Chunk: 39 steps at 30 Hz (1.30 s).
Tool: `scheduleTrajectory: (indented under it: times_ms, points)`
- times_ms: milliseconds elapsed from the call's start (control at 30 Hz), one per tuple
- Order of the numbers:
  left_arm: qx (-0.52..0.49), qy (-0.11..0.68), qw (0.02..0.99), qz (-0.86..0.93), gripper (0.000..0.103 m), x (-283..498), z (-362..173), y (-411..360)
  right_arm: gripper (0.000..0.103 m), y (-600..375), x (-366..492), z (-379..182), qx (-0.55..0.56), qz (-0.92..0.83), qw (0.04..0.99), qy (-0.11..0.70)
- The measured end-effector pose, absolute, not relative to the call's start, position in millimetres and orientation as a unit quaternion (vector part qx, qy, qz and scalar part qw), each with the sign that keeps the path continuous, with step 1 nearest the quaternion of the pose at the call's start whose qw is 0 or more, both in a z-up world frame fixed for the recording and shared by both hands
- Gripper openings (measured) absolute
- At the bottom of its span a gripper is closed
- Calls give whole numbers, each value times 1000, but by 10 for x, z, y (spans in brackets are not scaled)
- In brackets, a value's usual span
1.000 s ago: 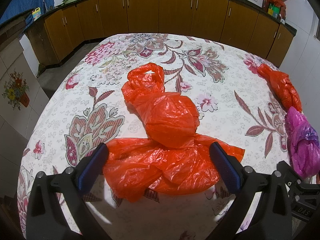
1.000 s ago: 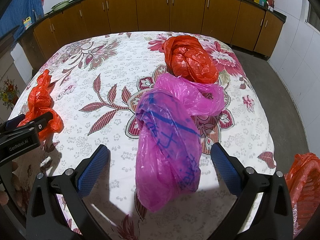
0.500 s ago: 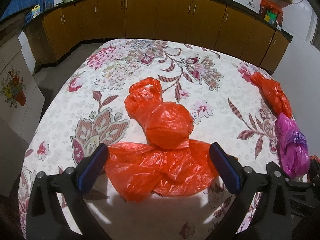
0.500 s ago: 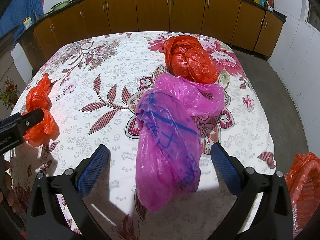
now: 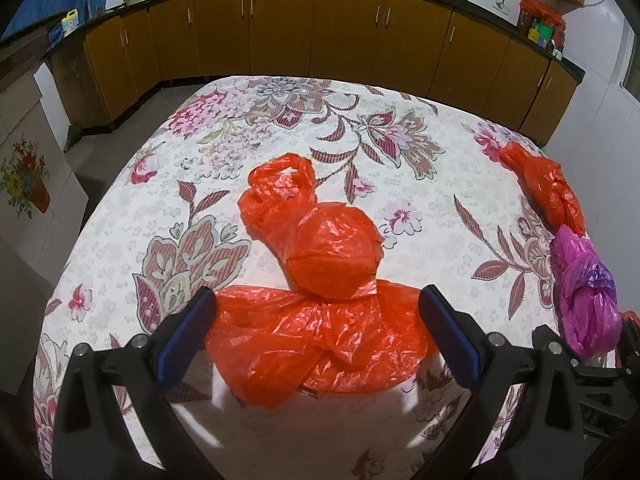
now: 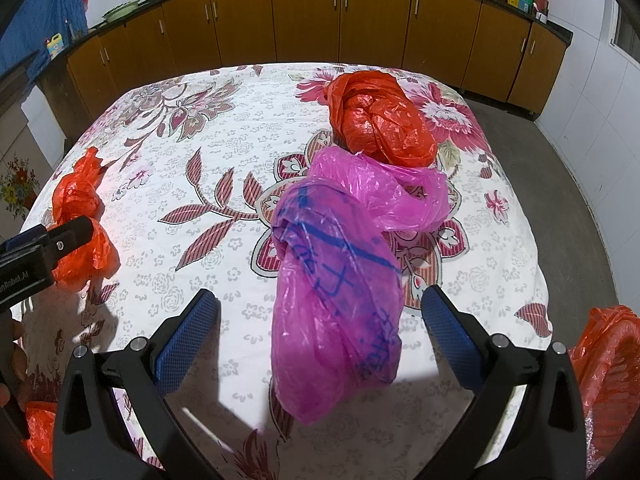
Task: Collect trash
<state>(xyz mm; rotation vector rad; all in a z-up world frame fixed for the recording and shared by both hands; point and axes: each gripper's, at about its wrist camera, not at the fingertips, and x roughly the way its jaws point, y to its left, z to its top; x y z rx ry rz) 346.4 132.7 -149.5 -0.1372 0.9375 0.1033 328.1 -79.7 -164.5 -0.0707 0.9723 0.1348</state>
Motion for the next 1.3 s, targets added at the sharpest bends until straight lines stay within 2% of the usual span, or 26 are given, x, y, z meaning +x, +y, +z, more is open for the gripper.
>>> scheduleTrajectory:
  times_ms: [1300]
  points:
    - [-34, 468, 881, 56, 99, 3593, -1578, 1259, 101, -798, 3285, -1652, -33, 64, 882, 467]
